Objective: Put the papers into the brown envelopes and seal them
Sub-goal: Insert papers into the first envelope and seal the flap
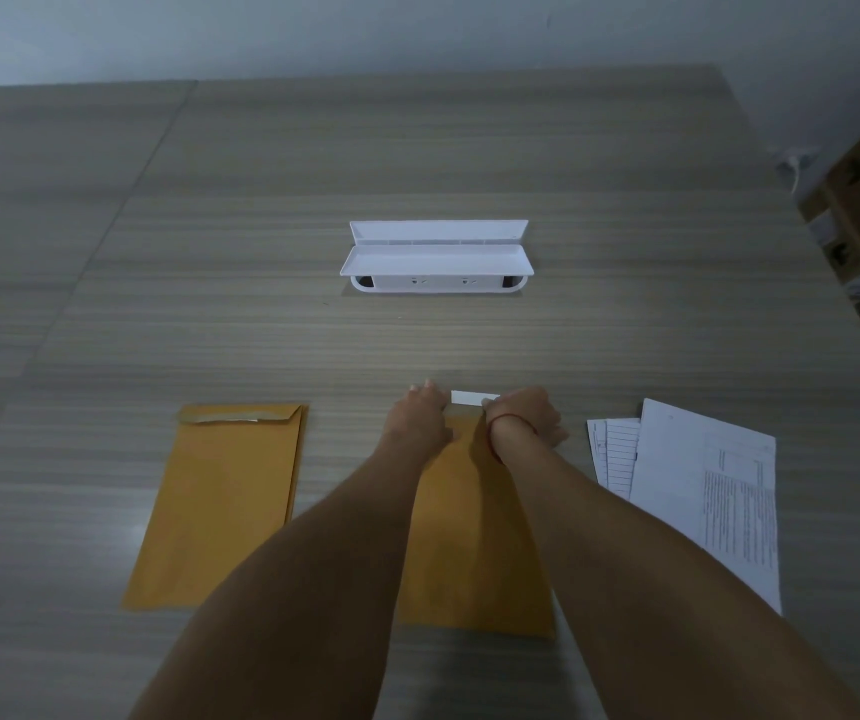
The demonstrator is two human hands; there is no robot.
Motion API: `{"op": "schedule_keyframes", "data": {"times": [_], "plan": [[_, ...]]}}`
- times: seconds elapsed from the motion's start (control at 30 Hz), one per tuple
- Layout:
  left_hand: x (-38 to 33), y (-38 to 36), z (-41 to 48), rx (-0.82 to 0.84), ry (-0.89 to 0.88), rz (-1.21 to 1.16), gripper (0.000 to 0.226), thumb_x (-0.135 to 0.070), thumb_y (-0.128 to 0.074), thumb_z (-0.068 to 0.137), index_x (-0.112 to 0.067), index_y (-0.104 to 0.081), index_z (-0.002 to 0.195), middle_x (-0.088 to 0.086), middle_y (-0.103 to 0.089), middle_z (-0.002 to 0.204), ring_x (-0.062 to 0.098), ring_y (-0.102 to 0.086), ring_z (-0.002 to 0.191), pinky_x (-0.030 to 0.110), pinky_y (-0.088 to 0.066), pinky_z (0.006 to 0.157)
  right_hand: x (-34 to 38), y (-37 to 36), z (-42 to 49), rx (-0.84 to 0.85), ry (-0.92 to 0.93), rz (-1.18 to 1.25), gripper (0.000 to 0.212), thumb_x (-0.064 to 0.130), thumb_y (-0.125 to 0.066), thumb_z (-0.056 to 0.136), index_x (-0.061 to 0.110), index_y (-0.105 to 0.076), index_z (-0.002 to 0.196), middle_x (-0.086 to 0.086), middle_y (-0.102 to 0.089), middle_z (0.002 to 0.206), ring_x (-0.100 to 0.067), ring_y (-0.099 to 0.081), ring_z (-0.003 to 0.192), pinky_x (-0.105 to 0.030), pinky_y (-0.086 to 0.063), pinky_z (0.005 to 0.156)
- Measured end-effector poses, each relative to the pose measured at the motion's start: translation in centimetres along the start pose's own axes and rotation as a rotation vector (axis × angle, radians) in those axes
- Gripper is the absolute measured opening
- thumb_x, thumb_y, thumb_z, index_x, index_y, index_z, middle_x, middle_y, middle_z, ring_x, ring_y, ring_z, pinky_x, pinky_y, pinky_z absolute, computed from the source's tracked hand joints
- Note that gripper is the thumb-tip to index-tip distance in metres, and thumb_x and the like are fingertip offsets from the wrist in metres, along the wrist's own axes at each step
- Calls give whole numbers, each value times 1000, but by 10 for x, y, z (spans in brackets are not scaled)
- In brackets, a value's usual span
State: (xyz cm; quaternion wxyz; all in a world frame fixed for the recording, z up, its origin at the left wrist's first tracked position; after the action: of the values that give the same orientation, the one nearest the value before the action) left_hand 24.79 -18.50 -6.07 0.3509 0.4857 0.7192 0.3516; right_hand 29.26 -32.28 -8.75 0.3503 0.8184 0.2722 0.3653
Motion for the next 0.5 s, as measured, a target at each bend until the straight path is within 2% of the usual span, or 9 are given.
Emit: {"op": "schedule_keyframes", "data": {"times": [0.07,0.13,0.2,0.27,0.33,0.43,0.5], "plan": [[1,0,0,-13,0,-27,64,-33,-57,95,-13,-28,148,12,-29,153,28,-32,140,37,-35,110,3,1,0,-30,156,-87,22,36,-69,85,18,-71,97,-4,-70,105,-25,-59,106,-35,-35,93],[3,-1,0,-27,2,-67,63,-32,-60,93,-15,-32,147,11,-33,152,27,-35,139,37,-36,110,13,2,-3,-42,423,-186,17,34,-65,88,21,-67,99,0,-68,102,-22,-59,102,-34,-35,90],[8,-3,2,-34,18,-125,63,-32,-65,89,-18,-37,145,9,-39,148,26,-40,135,36,-38,107,26,0,-6,27,676,-259,15,29,-63,89,22,-64,103,1,-64,104,-21,-56,104,-34,-34,89],[15,-4,4,-53,30,-157,64,-35,-68,86,-19,-40,141,6,-47,142,25,-47,129,35,-40,103,39,-5,-10,136,845,-336,18,26,-60,91,22,-64,107,-1,-62,109,-23,-54,108,-35,-35,91],[18,-4,3,-75,-2,-77,65,-41,-65,87,-21,-38,142,3,-45,145,24,-46,131,36,-38,105,48,-10,-13,207,945,-411,22,25,-56,94,21,-64,114,-4,-59,115,-25,-53,110,-36,-38,93],[17,-6,3,-82,-66,65,68,-48,-53,93,-22,-26,150,-2,-21,160,21,-27,145,37,-26,115,52,-18,-13,284,1003,-516,29,25,-51,97,22,-60,124,-7,-53,124,-26,-49,117,-34,-37,95],[18,-8,4,-74,-77,91,68,-48,-49,95,-23,-22,152,-2,-15,161,20,-21,147,38,-23,117,55,-20,-12,323,1021,-579,31,24,-50,97,24,-57,128,-8,-51,127,-27,-47,120,-34,-36,97]]}}
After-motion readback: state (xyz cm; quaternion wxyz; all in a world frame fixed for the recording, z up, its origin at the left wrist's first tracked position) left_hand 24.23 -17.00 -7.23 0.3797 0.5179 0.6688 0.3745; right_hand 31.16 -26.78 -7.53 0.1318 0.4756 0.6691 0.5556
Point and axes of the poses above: each hand's wrist, its own z-axis towards the middle knuckle, its own y-axis out of the back of the hand, x = y × z, the point moved 7 cm from there along z, towards the middle knuckle
